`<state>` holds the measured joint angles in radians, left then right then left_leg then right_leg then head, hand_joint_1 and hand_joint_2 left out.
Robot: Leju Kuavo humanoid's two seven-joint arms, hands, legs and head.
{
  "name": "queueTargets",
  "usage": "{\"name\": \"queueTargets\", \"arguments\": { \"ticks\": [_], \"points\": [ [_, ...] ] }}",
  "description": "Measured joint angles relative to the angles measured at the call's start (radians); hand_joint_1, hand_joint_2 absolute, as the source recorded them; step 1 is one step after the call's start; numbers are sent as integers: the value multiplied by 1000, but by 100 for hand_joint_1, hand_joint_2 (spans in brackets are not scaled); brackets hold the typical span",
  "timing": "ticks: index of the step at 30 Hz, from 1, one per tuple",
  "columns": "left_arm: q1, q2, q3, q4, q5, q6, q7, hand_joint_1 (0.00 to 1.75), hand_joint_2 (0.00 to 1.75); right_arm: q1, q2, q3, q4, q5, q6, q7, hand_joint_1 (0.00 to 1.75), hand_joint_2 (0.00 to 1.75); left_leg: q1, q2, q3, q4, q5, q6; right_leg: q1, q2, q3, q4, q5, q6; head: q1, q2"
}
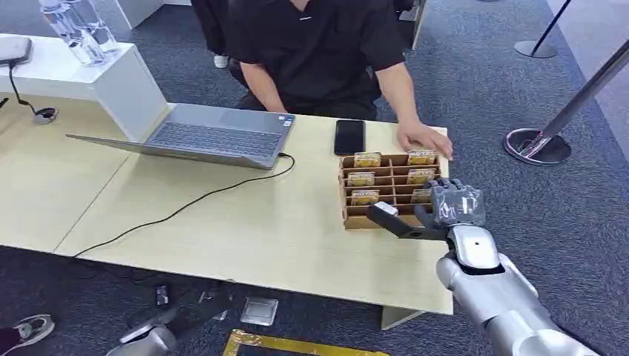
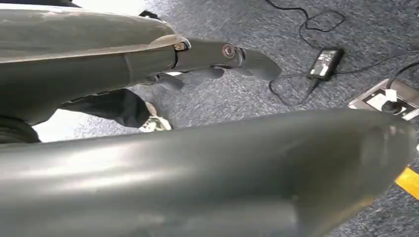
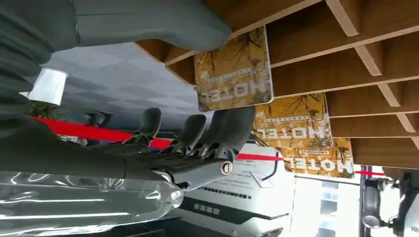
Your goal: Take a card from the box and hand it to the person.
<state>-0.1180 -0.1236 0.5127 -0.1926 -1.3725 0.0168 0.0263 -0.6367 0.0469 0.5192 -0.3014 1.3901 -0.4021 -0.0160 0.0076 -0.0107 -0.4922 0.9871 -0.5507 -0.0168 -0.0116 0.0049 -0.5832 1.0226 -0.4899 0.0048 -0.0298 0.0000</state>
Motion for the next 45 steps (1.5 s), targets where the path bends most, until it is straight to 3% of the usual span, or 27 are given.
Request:
{"name": "queueTargets", "arguments": {
  "ticks": [5,8,10,24,25,29,37,45],
  "points": [
    [0,0,0,0,0,0,0,0,0,0,0,0,1,0,8,-5,75,175,0,0,0,0,0,0,0,0,0,0,0,0,0,0],
    [0,0,0,0,0,0,0,0,0,0,0,0,2,0,14,-10,126,175,0,0,0,0,0,0,0,0,0,0,0,0,0,0],
    [0,0,0,0,0,0,-2,0,0,0,0,0,2,0,16,-11,140,175,0,0,0,0,0,0,0,0,0,0,0,0,0,0],
    [0,-1,0,0,0,15,-30,0,0,4,1,-1,2,-43,-52,-48,147,175,0,0,0,0,0,0,0,0,0,0,0,0,0,0],
    [0,-1,0,0,0,21,-39,0,175,4,1,-2,2,-50,-65,-52,154,175,0,0,0,0,0,0,0,0,0,0,0,0,0,0],
    [1,-1,0,0,1,54,-82,0,175,4,1,-10,2,-82,-109,-77,173,175,0,0,0,0,0,0,0,0,0,0,0,0,0,0],
    [0,-2,-4,0,2,61,-90,0,175,3,7,-44,-3,-150,-165,-143,173,175,0,0,0,0,0,0,0,0,0,0,0,0,0,0],
    [1,-2,-3,0,15,63,-73,0,175,2,58,-186,-88,-477,-250,-428,173,175,0,0,0,0,0,0,0,0,0,0,0,0,0,0]
  ]
}}
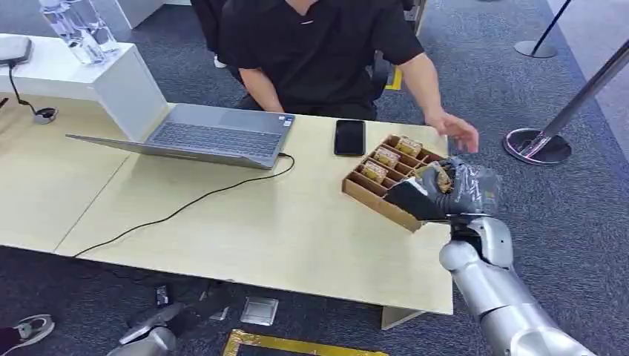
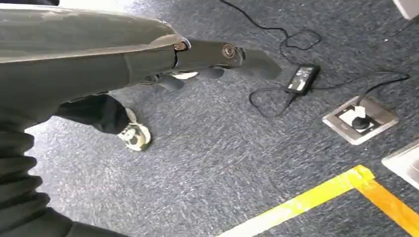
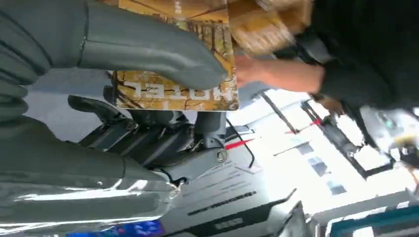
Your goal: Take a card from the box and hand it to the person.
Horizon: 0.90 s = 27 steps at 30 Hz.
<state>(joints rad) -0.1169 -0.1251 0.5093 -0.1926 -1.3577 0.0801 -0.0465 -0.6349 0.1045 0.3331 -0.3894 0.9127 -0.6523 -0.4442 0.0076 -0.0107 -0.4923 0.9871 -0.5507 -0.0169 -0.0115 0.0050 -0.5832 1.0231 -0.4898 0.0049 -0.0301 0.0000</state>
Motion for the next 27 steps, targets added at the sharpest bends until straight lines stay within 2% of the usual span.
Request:
{"name": "queueTargets", "arguments": {
  "ticks": [4,6,9,15,18,20,23,27],
  "points": [
    [0,0,0,0,0,0,7,0,175,7,33,-69,-87,-203,-24,-145,173,175,0,0,0,0,0,0,0,0,0,0,0,0,0,0],
    [0,-1,0,0,0,0,12,0,175,15,50,-85,-139,-283,-37,-189,173,175,0,0,0,0,0,0,0,0,0,0,0,0,1,0],
    [0,-2,0,0,0,2,18,0,175,39,81,-114,-231,-319,-45,-237,173,175,0,0,0,0,0,0,0,0,0,0,0,0,1,0],
    [-2,-3,0,0,0,4,21,0,175,65,141,-170,-324,-222,-45,-243,173,175,0,0,0,0,0,0,0,0,0,0,0,0,0,0],
    [-4,-3,0,0,-5,3,22,0,175,67,169,-217,-332,-109,-45,-240,173,175,0,0,1,0,0,0,0,0,0,0,0,0,0,0],
    [-6,-3,0,0,-9,2,18,0,175,66,187,-258,-331,-42,-45,-226,173,175,0,0,1,0,0,0,0,0,0,0,0,0,1,0],
    [-6,-4,-1,0,-18,2,12,0,175,66,202,-301,-323,-4,-45,-204,173,175,0,0,0,0,0,0,0,0,0,0,0,0,0,0],
    [-6,-4,-6,0,-40,1,18,0,175,60,205,-320,-294,28,-45,-156,173,175,0,0,0,0,0,0,0,0,0,0,0,0,1,0]
  ]
}}
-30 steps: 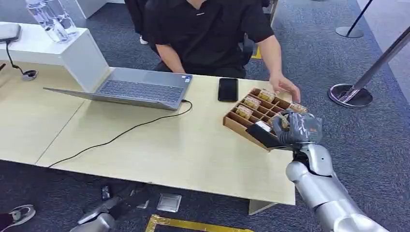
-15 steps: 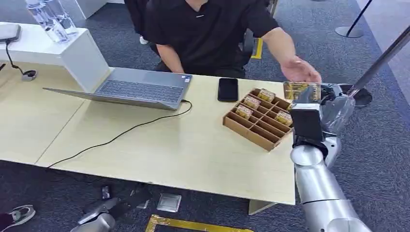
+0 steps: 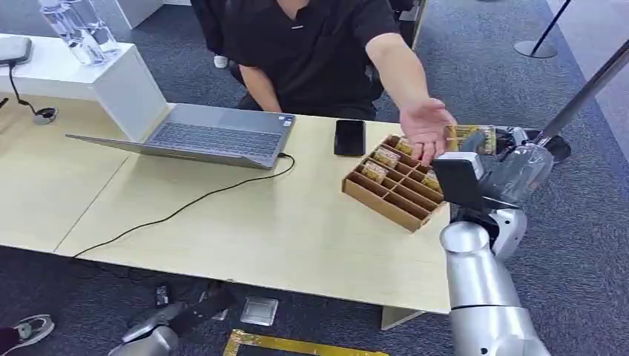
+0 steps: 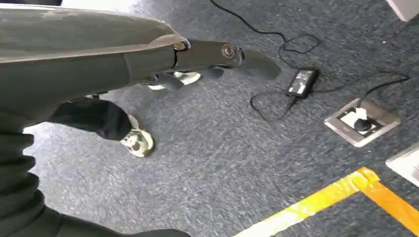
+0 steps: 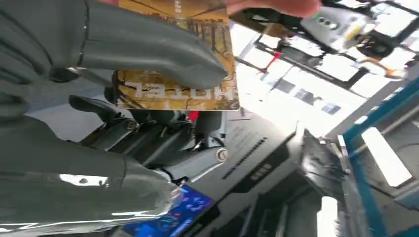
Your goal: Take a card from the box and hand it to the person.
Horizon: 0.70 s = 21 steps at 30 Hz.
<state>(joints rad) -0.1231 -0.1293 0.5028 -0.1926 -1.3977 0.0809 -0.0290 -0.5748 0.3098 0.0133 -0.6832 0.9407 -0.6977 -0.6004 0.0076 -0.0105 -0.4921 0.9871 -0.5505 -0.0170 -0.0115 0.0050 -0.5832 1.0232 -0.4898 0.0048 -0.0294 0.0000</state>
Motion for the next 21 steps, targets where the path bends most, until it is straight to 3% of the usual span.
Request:
{"name": "queueTargets", "arguments": {
  "ticks": [6,10,11,12,13,14,21],
  "points": [
    [-2,0,-2,0,-9,-25,9,0,175,-4,0,-6,29,29,0,38,175,175,0,0,0,0,0,0,0,0,0,0,0,0,0,0],
    [-3,0,-12,0,-21,9,22,0,175,-4,0,-9,42,52,0,60,168,175,0,0,0,0,0,0,0,0,0,0,0,0,0,0],
    [-3,0,-13,0,-20,19,24,0,175,-3,0,-10,45,52,0,60,58,175,0,0,0,0,0,0,0,0,0,0,0,0,0,0],
    [-4,0,-12,0,-18,28,25,0,175,-3,0,-11,47,48,0,56,58,175,0,0,0,0,0,0,0,0,0,0,0,0,0,0],
    [-5,0,-12,0,-14,32,25,0,0,-2,0,-11,49,39,0,49,0,175,0,0,0,0,0,0,0,0,0,0,0,0,0,0],
    [-6,0,-11,0,-9,35,25,0,0,-1,0,-13,50,32,0,42,0,0,0,0,0,0,0,0,0,0,0,0,0,0,0,0],
    [-5,0,-10,0,-7,25,35,0,0,3,-2,-29,49,18,0,36,0,0,0,0,0,0,0,0,0,0,0,0,0,0,0,0]
  ]
}}
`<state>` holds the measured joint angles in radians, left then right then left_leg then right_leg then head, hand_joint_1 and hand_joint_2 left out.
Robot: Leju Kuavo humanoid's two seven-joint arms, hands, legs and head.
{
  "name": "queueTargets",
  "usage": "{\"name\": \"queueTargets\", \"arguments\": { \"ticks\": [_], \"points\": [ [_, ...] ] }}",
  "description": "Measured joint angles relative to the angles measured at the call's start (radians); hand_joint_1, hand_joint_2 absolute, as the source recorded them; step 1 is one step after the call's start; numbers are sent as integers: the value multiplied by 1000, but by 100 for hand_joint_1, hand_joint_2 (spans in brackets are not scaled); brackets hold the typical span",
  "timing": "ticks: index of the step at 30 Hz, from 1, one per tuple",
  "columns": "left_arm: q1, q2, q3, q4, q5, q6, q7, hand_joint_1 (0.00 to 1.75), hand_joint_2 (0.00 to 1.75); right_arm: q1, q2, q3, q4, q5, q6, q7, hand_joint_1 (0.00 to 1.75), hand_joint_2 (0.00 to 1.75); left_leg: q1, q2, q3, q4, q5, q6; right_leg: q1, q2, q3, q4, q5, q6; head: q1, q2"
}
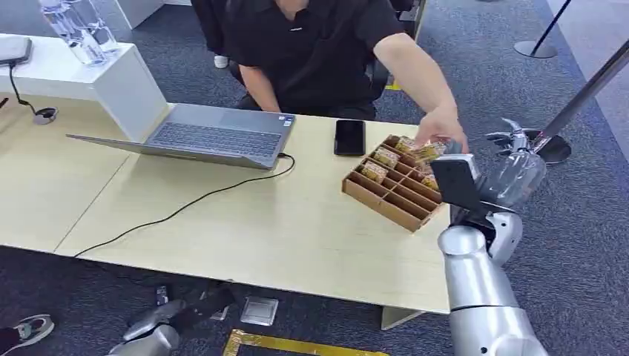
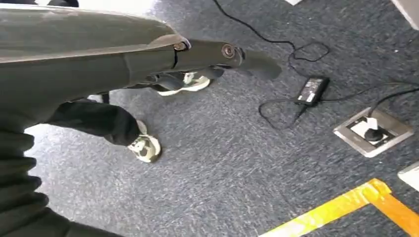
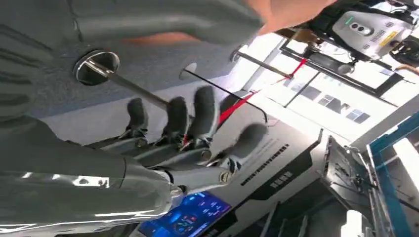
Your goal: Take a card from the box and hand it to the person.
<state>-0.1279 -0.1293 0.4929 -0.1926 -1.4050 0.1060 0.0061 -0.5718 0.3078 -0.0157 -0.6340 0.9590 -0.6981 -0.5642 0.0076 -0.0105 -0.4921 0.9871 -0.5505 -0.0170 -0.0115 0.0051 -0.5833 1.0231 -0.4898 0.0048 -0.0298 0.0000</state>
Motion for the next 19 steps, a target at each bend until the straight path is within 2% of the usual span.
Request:
{"name": "queueTargets", "arguments": {
  "ticks": [5,11,15,19],
  "points": [
    [2,0,0,0,2,0,0,0,0,6,-10,-30,0,-37,0,-10,0,0,0,0,0,0,0,0,0,0,0,0,0,0,0,0],
    [8,0,2,0,11,7,0,0,0,40,-37,-108,-6,-95,0,-29,0,0,0,0,0,0,0,0,0,0,0,0,0,0,0,0],
    [14,0,5,0,14,13,-1,0,0,80,-59,-194,-28,-109,0,-61,0,0,0,0,0,0,0,0,0,0,0,-1,0,0,0,0],
    [23,0,7,1,21,25,-10,0,0,134,-88,-314,-52,-125,-1,-93,0,0,0,-1,0,0,0,0,0,0,0,-1,0,0,0,0]
  ]
}}
